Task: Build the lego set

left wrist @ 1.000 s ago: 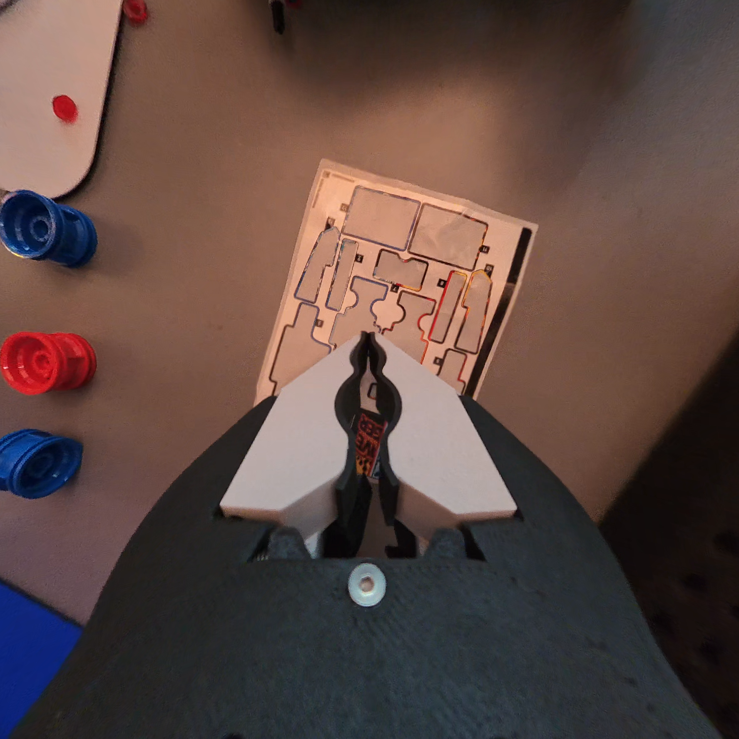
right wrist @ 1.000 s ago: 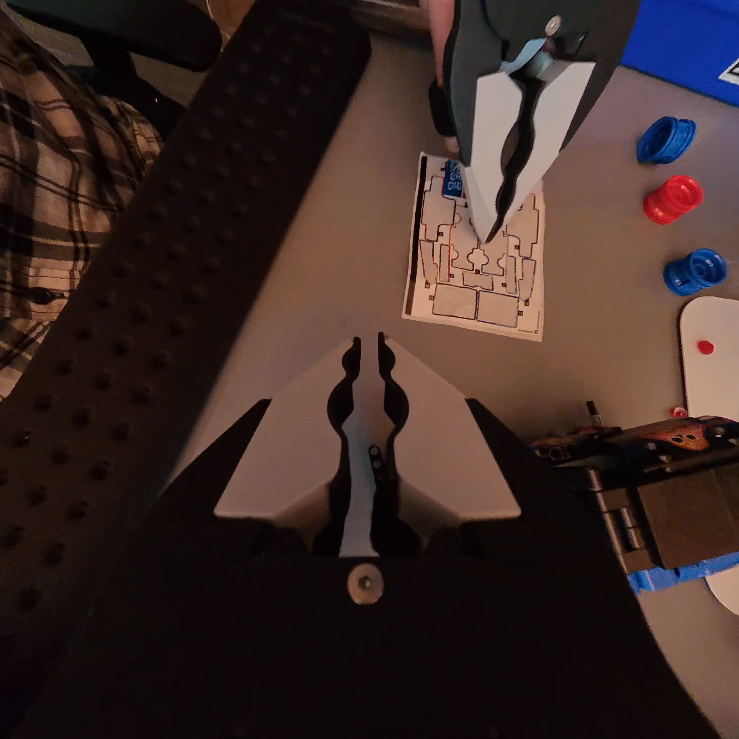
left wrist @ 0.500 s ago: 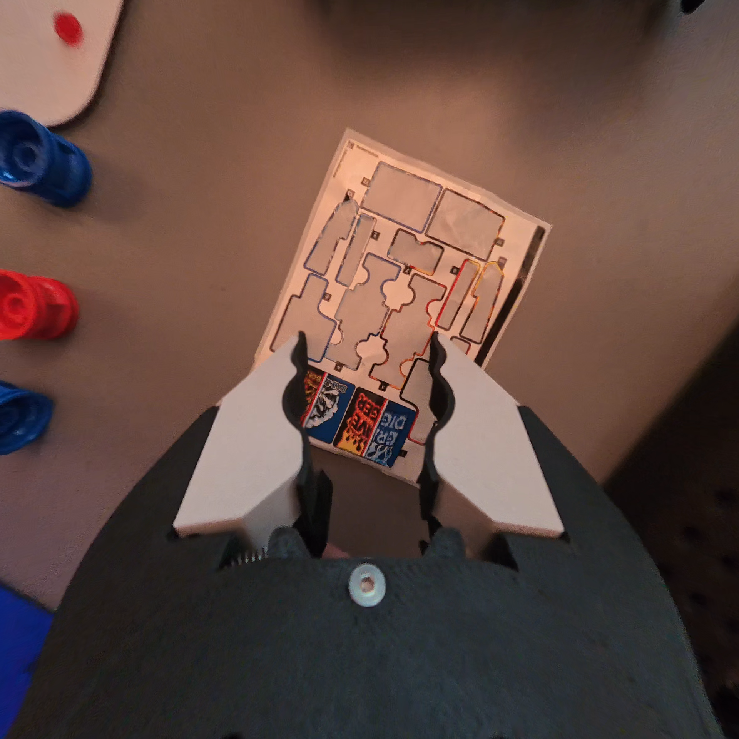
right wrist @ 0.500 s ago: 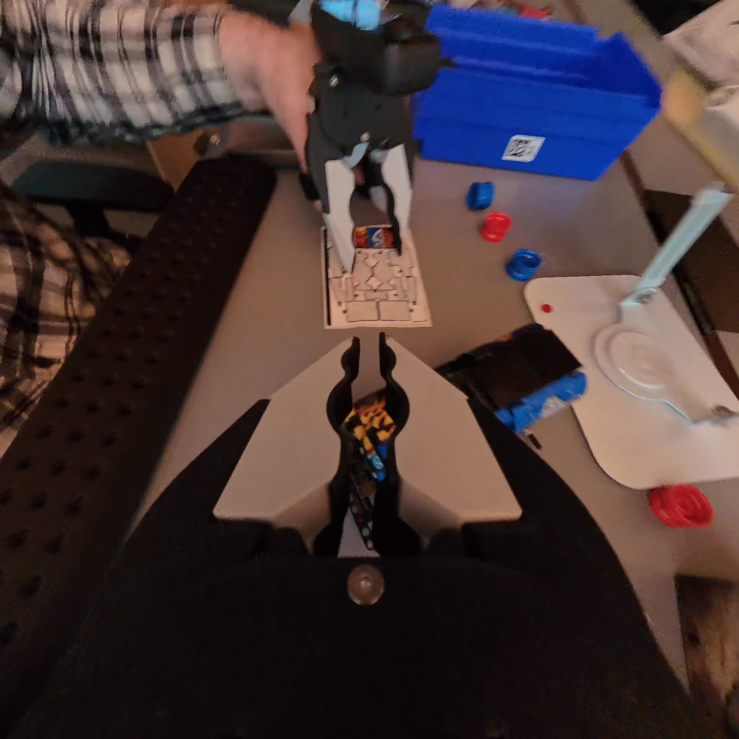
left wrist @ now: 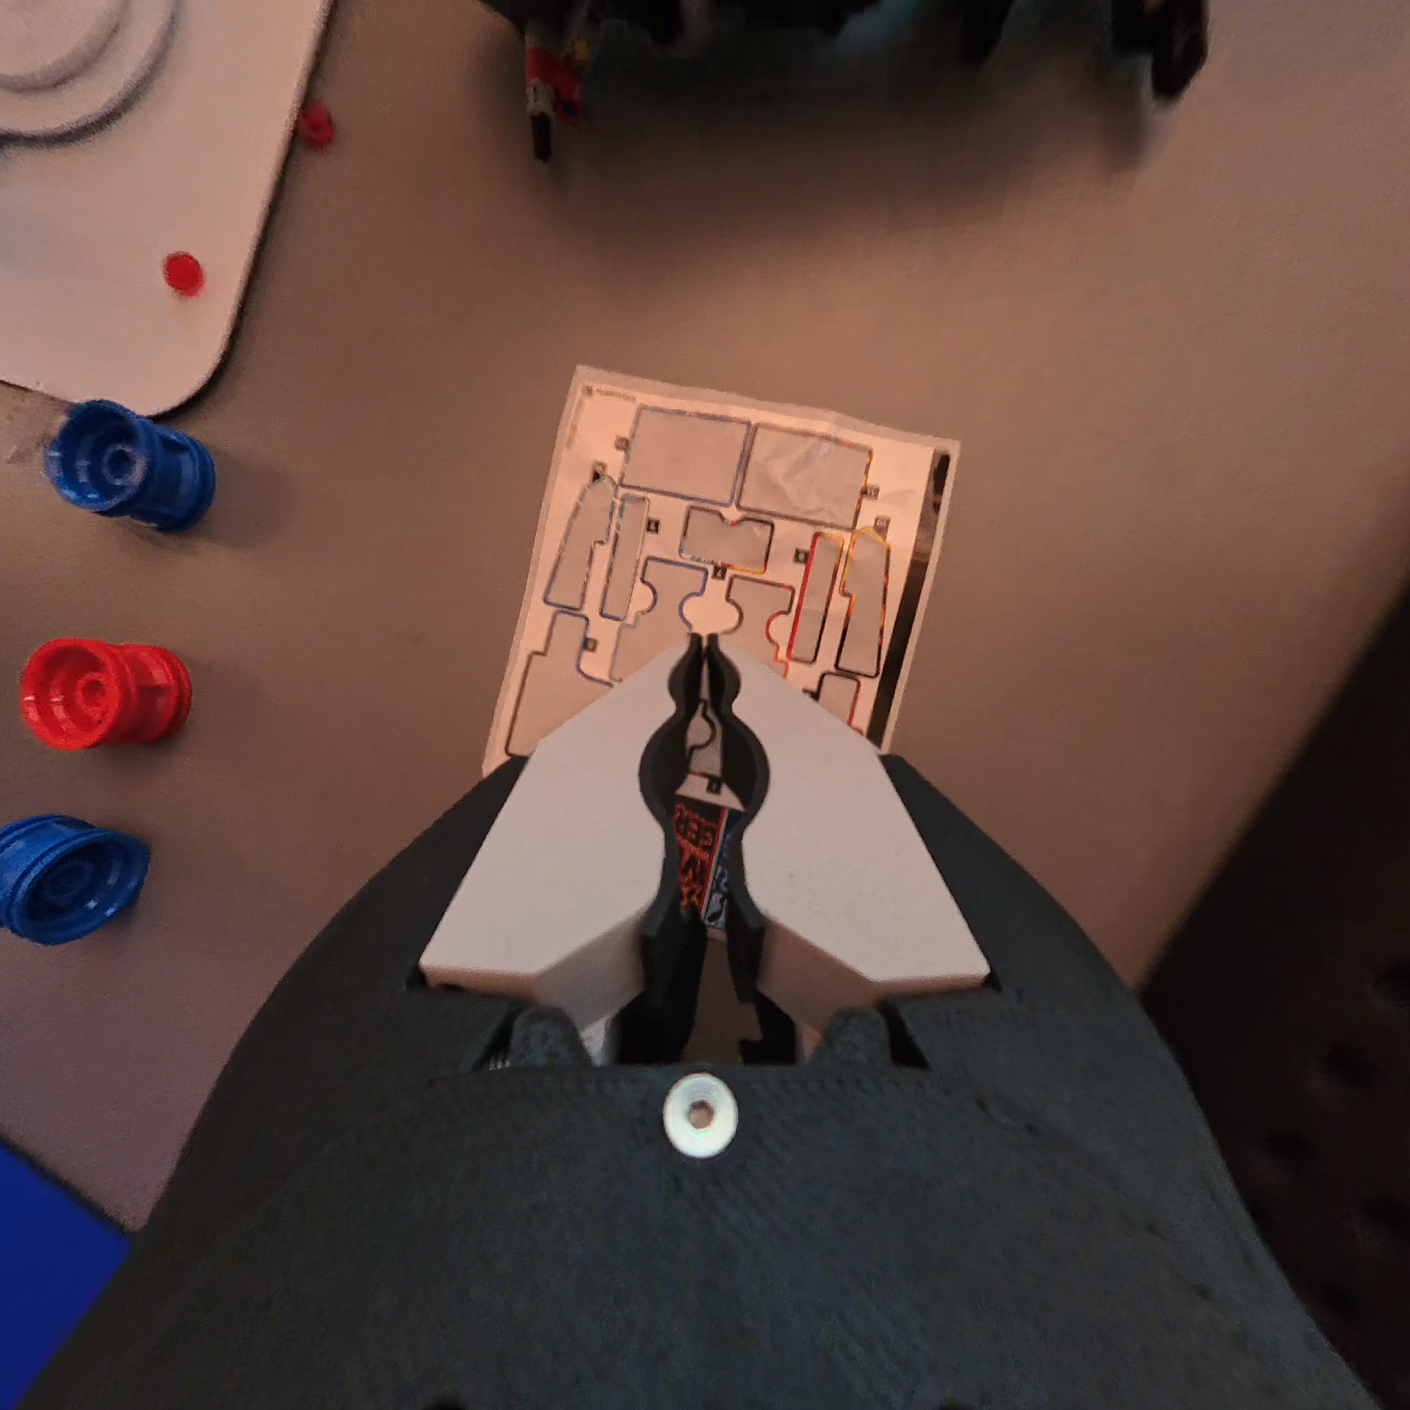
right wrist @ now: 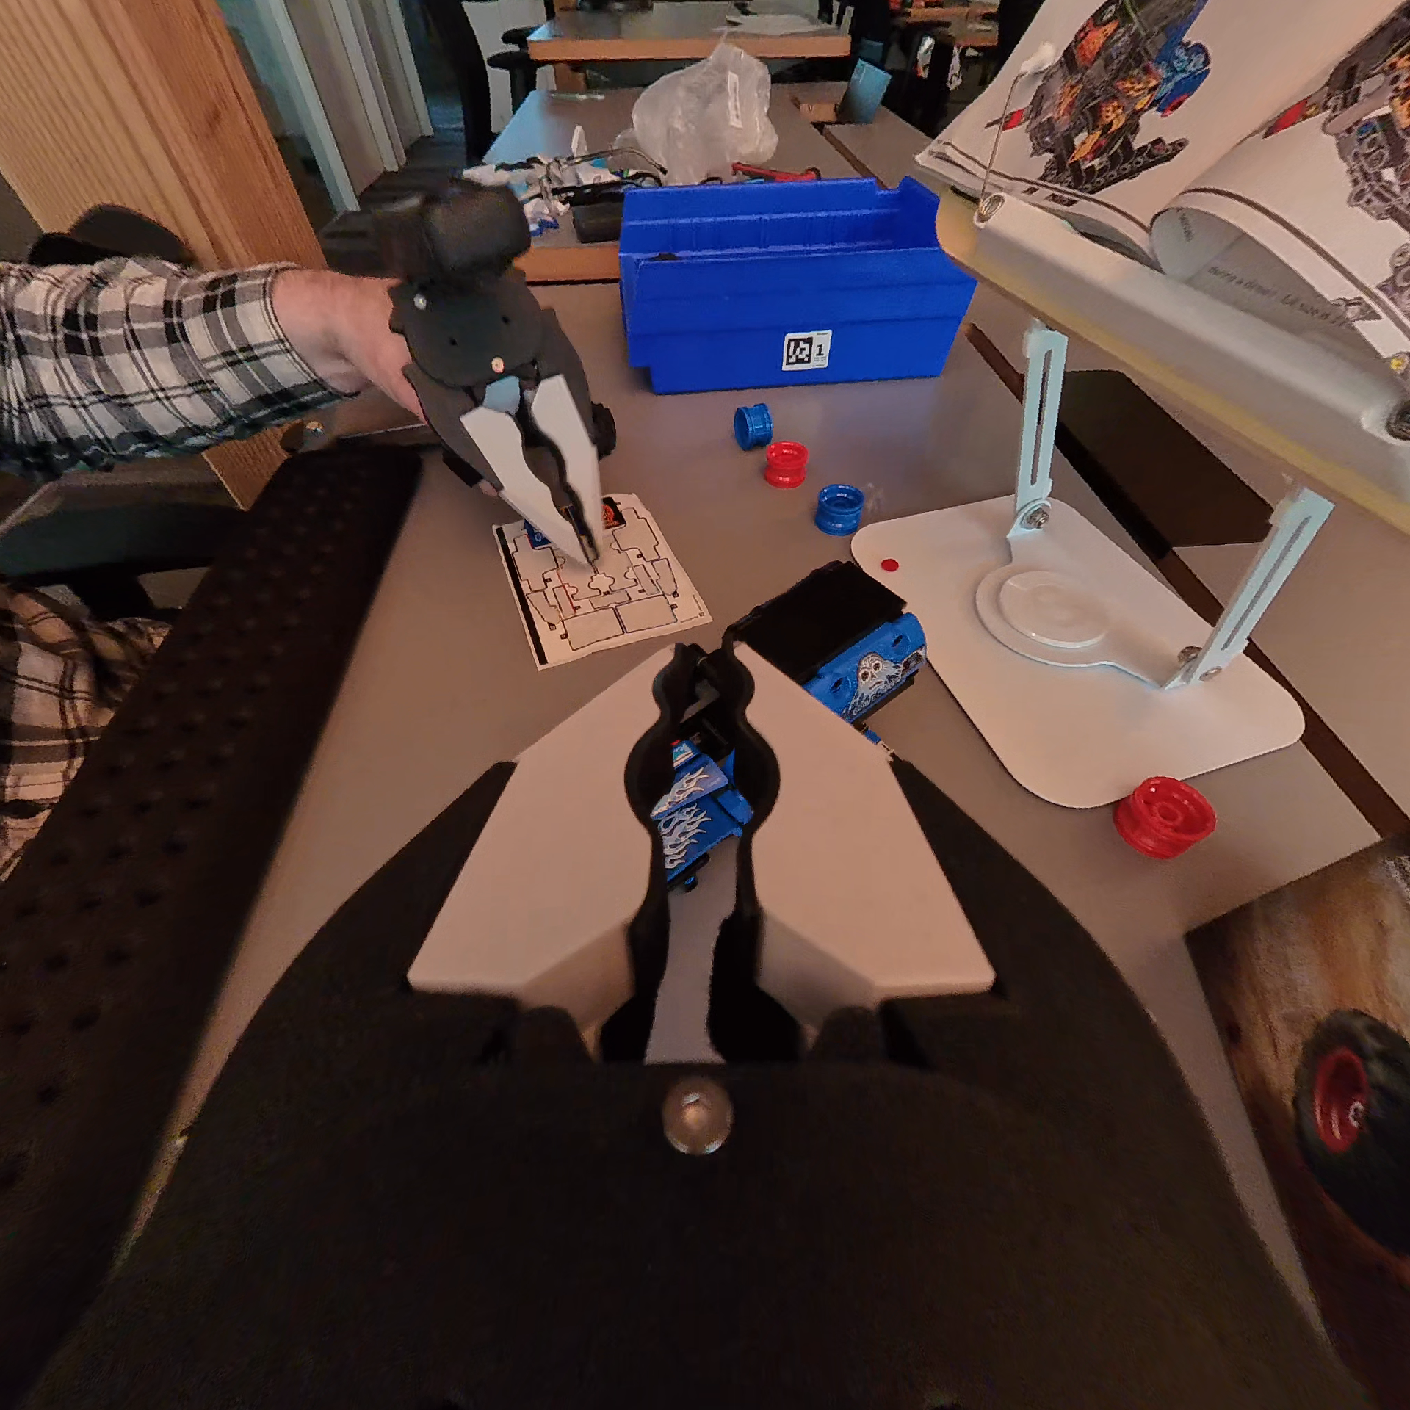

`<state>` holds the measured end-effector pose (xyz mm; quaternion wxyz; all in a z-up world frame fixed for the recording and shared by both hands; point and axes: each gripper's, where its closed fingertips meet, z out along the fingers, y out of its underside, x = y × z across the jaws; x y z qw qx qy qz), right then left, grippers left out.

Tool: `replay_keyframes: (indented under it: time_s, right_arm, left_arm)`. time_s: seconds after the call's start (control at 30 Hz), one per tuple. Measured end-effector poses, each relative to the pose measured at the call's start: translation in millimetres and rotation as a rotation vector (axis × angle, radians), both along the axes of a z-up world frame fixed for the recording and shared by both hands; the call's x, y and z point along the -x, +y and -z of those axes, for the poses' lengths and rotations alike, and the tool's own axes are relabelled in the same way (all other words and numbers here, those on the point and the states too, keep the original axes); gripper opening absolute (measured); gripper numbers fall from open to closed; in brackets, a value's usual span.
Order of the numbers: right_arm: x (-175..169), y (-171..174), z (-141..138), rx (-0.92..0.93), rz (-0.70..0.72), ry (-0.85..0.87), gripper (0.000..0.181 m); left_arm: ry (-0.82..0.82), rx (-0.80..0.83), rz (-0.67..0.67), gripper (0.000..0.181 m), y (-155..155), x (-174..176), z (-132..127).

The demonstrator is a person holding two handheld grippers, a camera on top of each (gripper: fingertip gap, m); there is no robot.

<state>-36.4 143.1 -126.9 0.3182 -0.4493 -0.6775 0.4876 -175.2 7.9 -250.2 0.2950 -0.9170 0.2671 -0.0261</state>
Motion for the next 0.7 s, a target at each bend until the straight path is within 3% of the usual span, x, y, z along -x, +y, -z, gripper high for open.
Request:
replay_keyframes:
  time_s: [0.07, 0.13, 0.23, 0.3, 0.37, 0.47, 0.63, 0.7]
  right_arm:
    - [0.8, -2.0, 1.8, -0.008, -0.004, -0.008, 0.006]
    - [1.3, -3.7, 2.9, -0.009, -0.010, -0.010, 0.006]
    - [1.6, -4.3, 5.4, -0.011, -0.012, -0.018, 0.006]
    - [1.9, -5.0, 6.2, -0.013, -0.014, -0.020, 0.006]
    - [1.7, -5.4, 6.6, -0.015, -0.015, -0.021, 0.006]
    - [1.8, -4.9, 7.7, -0.013, -0.017, -0.024, 0.006]
    - [4.0, -7.1, 11.0, -0.018, -0.022, -0.036, 0.006]
    - [3.7, -7.9, 10.7, -0.021, -0.023, -0.035, 0.006]
  left_arm:
    - [0.003, 0.010, -0.049, 0.049, 1.2, 8.9, -1.8]
    - [0.072, 0.056, -0.067, 0.065, -2.8, 24.5, 4.2]
    - [-0.038, 0.144, -0.065, 0.066, -7.7, 23.6, 9.6]
    - [-0.054, 0.104, -0.068, 0.049, -1.1, 30.3, 8.4]
    - [-0.047, 0.101, -0.025, 0.023, -3.7, 21.8, 7.9]
    - [-0.032, 0.088, 0.003, 0.000, -6.1, 9.6, 8.4]
    - [-0.061, 0.077, 0.013, 0.003, -10.9, -2.1, 7.3]
    - [-0.032, 0.090, -0.005, 0.048, -11.6, 1.1, 7.6]
